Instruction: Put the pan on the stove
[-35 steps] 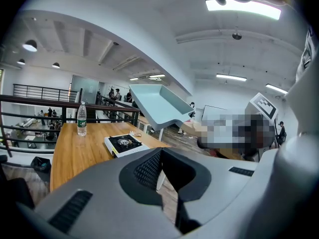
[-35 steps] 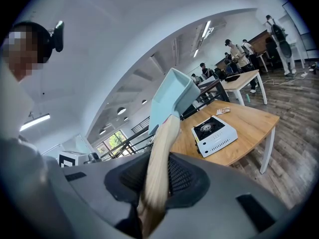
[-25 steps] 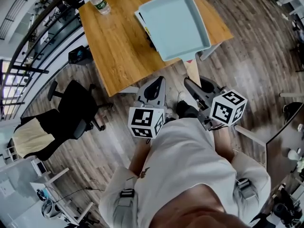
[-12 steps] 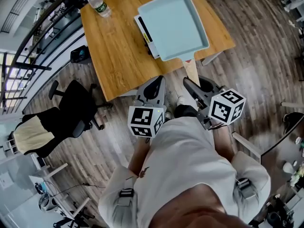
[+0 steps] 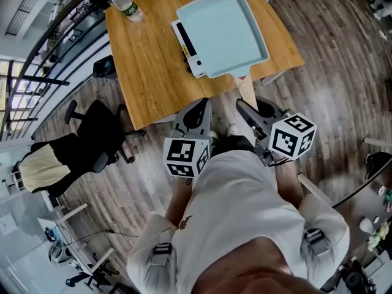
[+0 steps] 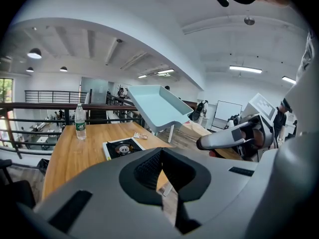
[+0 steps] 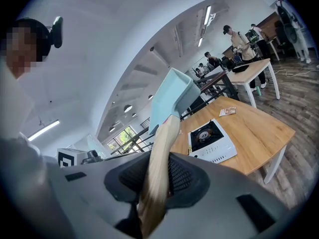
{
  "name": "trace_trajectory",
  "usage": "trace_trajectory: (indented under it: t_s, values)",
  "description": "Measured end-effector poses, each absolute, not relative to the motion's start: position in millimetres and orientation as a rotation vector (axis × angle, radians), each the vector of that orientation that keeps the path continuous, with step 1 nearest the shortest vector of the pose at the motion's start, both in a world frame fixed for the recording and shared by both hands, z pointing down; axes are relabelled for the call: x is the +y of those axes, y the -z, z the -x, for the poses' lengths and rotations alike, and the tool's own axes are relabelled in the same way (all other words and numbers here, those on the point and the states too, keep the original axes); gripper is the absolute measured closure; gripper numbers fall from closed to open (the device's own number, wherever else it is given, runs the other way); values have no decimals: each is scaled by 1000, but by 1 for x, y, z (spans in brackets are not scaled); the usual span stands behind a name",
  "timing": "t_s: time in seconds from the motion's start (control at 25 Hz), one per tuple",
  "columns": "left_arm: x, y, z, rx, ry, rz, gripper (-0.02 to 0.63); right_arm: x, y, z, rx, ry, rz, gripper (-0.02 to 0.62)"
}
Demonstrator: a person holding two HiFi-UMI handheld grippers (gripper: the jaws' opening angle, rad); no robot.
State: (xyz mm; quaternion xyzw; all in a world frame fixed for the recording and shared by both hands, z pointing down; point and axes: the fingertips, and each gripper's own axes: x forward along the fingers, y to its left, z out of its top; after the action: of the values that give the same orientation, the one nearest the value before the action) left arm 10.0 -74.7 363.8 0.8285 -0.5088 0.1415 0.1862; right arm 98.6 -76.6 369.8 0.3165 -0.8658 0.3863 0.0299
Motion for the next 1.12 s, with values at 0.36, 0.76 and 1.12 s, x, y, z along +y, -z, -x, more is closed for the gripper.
trace_trajectory:
  t_s: [0.36, 0.76, 1.12]
  values:
    - [-92, -375, -13, -1417, -409, -2327, 588, -93, -383, -98, -2654, -1221, -964, 492]
    - [-140, -374, -3, -1379, -389, -2367, 588, -135, -385, -82, -2627, -1202, -1003, 492]
    - [-188, -377, 25, -1346, -373, -2373, 588, -181, -384, -53, -2607, -1174, -1033, 492]
